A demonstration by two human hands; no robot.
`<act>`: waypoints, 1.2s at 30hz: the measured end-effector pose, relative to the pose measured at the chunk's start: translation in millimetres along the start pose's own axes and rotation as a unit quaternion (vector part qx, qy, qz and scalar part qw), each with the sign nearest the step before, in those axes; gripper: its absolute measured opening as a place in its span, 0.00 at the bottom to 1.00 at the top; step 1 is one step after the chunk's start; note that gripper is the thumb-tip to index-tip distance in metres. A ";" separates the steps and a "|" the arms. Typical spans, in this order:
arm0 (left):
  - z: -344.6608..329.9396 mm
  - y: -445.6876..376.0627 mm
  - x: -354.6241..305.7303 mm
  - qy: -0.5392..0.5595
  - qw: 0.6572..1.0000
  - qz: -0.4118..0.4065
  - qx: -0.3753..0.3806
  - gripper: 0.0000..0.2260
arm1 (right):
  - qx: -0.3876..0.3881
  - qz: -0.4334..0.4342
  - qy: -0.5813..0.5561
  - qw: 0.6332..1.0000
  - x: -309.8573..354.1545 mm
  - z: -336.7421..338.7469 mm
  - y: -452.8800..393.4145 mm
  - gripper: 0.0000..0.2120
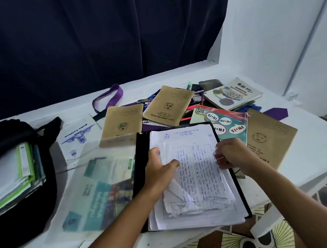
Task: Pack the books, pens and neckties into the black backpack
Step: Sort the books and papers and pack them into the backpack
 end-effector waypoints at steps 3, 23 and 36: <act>7.2 -7.9 2.9 0.054 0.997 0.052 -0.032 0.29 | -0.002 0.000 -0.008 1.000 -2.2 2.2 -2.1 0.08; 22.0 -21.1 -56.6 0.305 0.942 -0.126 0.066 0.16 | 0.225 0.241 -0.055 0.942 43.6 0.1 24.0 0.14; 19.2 -25.0 -61.8 0.185 0.968 -0.163 0.053 0.13 | 0.098 0.297 -0.019 0.950 42.6 -4.2 9.6 0.05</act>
Point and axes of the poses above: each hand's wrist, its own y-axis away from the middle knuckle, its own z-axis out of the back of the hand, x = y × z, the point moved 5 cm from there along -y, towards the middle knuckle, and after that the axes turned 4 degrees about -z, right-handed, at the moved point
